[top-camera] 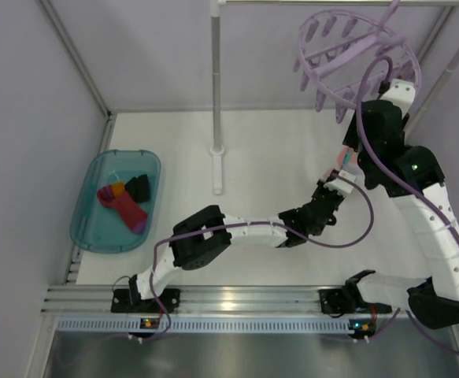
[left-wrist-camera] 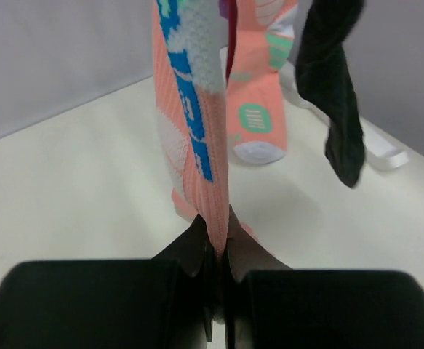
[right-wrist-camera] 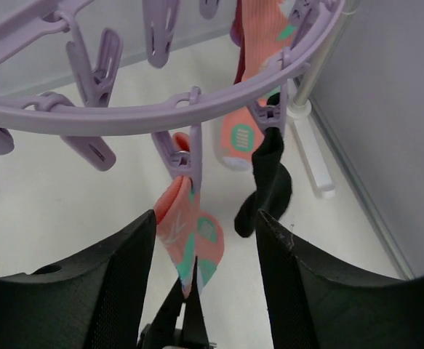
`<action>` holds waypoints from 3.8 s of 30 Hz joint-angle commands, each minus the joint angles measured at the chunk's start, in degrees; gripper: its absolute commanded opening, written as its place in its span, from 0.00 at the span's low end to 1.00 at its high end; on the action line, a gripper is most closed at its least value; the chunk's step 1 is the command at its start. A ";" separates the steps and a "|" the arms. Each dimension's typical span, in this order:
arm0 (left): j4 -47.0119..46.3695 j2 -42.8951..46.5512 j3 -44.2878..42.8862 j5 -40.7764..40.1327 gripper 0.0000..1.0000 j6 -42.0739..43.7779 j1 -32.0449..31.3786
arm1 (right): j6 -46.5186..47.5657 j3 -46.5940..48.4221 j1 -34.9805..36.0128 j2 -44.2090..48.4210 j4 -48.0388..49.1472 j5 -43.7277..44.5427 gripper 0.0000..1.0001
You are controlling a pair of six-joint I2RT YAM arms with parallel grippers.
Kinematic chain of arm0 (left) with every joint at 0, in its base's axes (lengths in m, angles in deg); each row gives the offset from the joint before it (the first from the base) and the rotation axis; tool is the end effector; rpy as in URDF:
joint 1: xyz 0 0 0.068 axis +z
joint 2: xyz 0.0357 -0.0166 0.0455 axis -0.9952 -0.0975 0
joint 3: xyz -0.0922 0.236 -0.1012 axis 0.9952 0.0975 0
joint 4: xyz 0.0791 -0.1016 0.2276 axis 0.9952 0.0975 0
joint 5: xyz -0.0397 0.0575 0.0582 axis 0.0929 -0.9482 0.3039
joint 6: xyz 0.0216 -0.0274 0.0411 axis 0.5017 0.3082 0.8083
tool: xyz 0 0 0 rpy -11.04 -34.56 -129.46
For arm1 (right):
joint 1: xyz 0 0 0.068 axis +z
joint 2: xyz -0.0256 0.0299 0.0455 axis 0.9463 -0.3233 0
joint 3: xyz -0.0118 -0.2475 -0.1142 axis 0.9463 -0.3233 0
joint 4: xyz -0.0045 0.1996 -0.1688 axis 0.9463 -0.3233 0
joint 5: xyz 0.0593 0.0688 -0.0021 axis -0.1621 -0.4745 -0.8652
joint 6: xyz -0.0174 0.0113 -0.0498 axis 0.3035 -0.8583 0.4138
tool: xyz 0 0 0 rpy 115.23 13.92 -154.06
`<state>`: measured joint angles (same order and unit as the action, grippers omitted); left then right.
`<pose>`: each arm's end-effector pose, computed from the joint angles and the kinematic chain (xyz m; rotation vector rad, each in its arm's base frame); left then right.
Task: Remove the socks clipped to the hanger
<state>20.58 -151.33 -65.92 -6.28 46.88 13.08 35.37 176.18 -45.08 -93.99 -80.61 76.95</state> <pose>0.1884 -0.4883 0.2321 0.4765 1.4884 -0.4226 0.1933 0.0677 0.4737 0.3565 1.9033 -0.2237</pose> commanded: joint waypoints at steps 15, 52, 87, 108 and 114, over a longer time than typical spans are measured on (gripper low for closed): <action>-2.60 -1.55 -7.10 -21.97 0.00 7.94 -3.55 | 1.85 -5.40 -2.68 2.00 16.26 2.26 0.43; -2.42 -4.19 -9.30 -25.39 0.00 11.63 -4.78 | 2.55 -10.32 -4.44 4.02 24.09 -7.06 0.40; -2.51 -4.63 -10.18 -27.24 0.00 14.80 -6.80 | 6.69 -11.47 -4.53 2.79 29.63 -3.11 0.41; -2.34 -2.08 -6.06 -28.20 0.00 15.60 -5.49 | 7.74 -10.06 -4.44 0.86 28.75 -3.11 0.00; -2.07 12.23 15.52 -28.03 0.00 6.02 0.56 | 7.92 -9.79 -4.53 1.12 28.92 -2.93 0.00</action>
<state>20.65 -149.39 -57.94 -32.85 58.77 9.40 42.67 163.70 -48.94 -92.95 -53.18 74.19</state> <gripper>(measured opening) 0.037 0.042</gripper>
